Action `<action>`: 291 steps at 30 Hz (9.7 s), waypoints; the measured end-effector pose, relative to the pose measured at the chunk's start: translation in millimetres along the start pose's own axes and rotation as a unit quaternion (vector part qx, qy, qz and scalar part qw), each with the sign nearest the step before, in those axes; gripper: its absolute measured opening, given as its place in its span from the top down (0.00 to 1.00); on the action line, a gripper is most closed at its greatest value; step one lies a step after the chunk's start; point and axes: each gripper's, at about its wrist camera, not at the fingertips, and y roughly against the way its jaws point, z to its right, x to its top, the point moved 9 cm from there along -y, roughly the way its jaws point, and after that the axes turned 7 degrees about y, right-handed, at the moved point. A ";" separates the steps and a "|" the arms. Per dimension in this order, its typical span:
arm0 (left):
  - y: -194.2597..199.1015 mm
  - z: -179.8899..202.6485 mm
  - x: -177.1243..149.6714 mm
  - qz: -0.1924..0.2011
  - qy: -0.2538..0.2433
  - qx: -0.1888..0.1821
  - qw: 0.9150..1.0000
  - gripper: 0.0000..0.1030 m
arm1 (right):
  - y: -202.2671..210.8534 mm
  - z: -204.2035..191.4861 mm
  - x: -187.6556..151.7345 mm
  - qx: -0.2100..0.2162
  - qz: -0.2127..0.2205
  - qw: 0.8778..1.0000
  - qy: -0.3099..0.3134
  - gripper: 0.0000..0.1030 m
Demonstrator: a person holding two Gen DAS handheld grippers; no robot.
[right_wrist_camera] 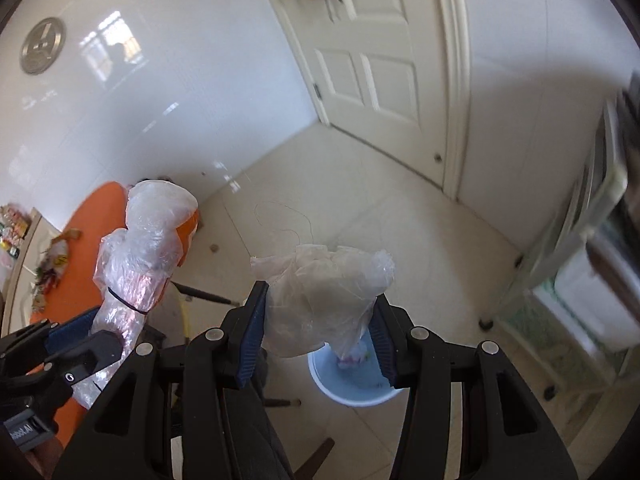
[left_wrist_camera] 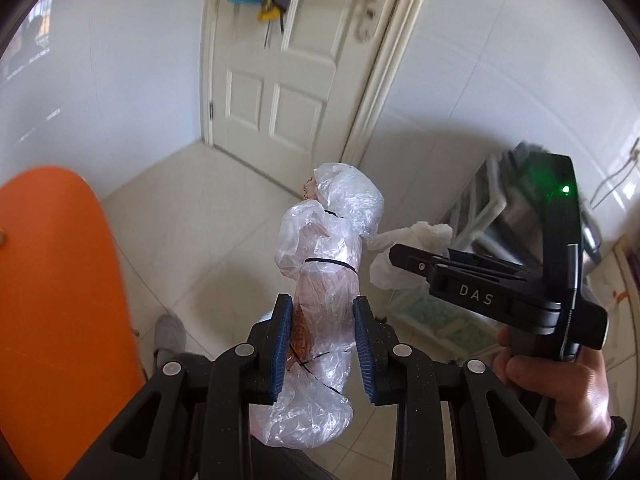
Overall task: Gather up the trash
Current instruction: 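Carry both white bags in the grippers over the blue bucket, then open both grippers to drop the white bags into the bucket, then move both grippers back to the remaining wrappers on the table, then grasp the white-and-red paper packet with the left gripper while the right grasps a white sachet, then carry the paper packet and sachet in both grippers over the blue bucket, then open both grippers to drop the packet and sachet into the bucket, then move both grippers back to the trash pile on the orange table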
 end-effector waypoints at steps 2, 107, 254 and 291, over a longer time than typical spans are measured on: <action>-28.1 -6.6 -3.1 -0.034 0.015 -0.002 0.999 0.74 | -21.7 15.7 -12.5 0.002 -0.022 1.000 -0.017 0.53; 340.2 -289.8 -119.0 0.243 0.308 0.339 0.855 0.02 | -6.1 -458.3 53.7 0.120 0.041 0.940 0.318 0.00; -101.6 -15.9 54.0 -0.062 -0.025 0.092 0.994 0.19 | -96.8 41.7 -40.7 -0.015 -0.119 0.991 -0.058 0.00; 276.8 -120.6 -39.4 0.267 0.135 0.219 0.929 0.04 | 95.5 -277.2 112.3 0.114 0.126 0.972 0.161 0.00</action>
